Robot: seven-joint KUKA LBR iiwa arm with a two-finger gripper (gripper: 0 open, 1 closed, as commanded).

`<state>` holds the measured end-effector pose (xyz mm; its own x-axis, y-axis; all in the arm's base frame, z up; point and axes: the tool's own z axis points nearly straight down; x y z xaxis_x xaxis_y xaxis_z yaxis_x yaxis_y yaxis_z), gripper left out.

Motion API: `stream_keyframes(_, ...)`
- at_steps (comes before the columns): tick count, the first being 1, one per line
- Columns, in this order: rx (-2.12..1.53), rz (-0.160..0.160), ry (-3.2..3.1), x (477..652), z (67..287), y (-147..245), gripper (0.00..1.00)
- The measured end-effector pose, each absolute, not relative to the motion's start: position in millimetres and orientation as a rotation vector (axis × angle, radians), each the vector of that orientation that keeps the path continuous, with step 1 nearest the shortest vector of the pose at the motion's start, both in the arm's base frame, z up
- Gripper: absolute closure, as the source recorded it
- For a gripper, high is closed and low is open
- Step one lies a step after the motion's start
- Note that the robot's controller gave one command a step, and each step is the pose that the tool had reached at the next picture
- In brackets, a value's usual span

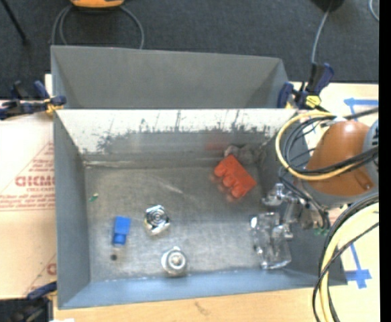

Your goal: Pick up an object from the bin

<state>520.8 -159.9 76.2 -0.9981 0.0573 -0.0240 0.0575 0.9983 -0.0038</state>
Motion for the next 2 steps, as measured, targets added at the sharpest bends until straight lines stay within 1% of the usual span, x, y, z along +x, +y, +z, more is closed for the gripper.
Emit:
stream_keyframes(1,0.081,-0.005,3.116,522.6,78,-159,1.00)
stream_keyframes(2,0.080,-0.001,3.131,485.6,237,-120,1.00)
